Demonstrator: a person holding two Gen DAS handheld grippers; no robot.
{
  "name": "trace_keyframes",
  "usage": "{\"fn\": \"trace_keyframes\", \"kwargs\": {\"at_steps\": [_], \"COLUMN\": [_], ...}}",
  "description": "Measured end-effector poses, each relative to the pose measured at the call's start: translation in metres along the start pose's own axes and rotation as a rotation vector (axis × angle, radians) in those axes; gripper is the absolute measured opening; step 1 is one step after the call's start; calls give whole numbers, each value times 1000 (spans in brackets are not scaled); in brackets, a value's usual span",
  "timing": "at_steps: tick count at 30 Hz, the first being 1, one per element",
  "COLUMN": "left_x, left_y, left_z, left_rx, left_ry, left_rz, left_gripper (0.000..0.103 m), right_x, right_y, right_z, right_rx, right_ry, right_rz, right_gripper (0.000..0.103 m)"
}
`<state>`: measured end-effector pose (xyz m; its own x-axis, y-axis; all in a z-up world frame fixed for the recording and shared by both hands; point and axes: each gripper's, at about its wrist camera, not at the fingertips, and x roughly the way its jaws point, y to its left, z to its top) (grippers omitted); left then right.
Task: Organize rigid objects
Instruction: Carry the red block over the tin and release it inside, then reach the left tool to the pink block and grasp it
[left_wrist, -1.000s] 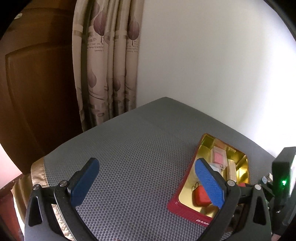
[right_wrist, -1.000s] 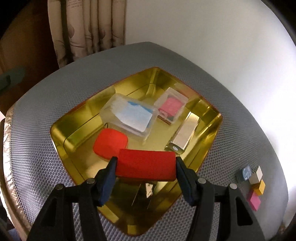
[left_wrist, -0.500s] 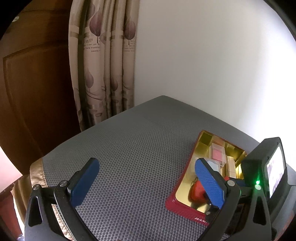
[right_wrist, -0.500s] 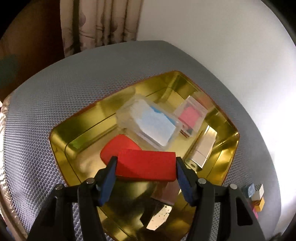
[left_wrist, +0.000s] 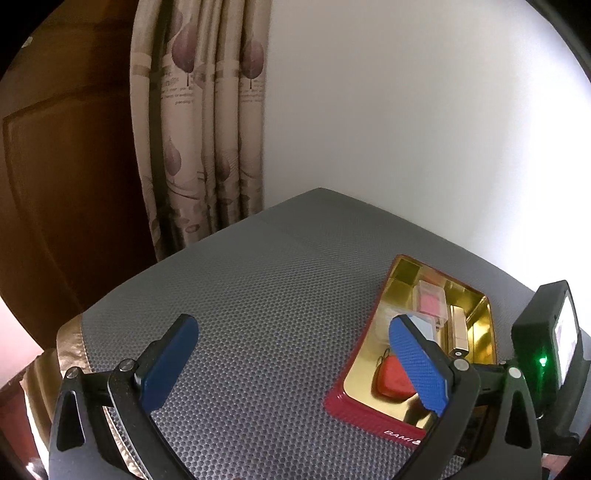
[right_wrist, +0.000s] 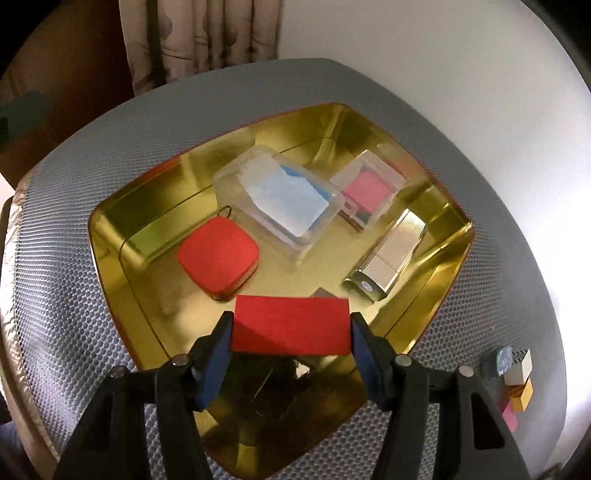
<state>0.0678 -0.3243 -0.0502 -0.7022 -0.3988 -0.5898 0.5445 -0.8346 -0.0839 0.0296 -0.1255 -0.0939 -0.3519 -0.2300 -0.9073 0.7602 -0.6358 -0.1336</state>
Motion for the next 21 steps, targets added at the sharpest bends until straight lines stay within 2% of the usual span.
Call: {"fn": "trace_keyframes", "kwargs": {"at_steps": [2, 4, 8, 12, 14, 16, 18, 21], "left_x": [1, 0, -5, -10, -16, -24, -30, -40], "left_y": [-3, -5, -14, -33, -50, -70, -99, -150], "left_z": [-1, -2, -5, -13, -20, -30, -42, -55], "left_rx": [14, 21, 39, 104, 165, 227, 289, 378], "left_ry": [5, 0, -18, -22, -26, -41, -9, 48], "left_rz": [-4, -8, -33, -71, -134, -172, -236, -350], "left_gripper": [102, 102, 102, 102, 102, 102, 102, 102], "right_x": [-15, -36, -73, -103, -120, -125, -134, -137], "right_y": [1, -7, -39, -82, -103, -121, -139, -160], "right_z": [-3, -11, -43, -118, -175, -214, -265, -319], "right_rx": [-17, 23, 196, 412, 527, 606, 714, 865], "right_ry": [-56, -139, -241, -283, -285, -274, -248, -258], "right_rz": [-42, -32, -10, -19, -46, -88, -134, -158], "right_gripper": [63, 64, 66, 67, 67, 68, 69, 70]}}
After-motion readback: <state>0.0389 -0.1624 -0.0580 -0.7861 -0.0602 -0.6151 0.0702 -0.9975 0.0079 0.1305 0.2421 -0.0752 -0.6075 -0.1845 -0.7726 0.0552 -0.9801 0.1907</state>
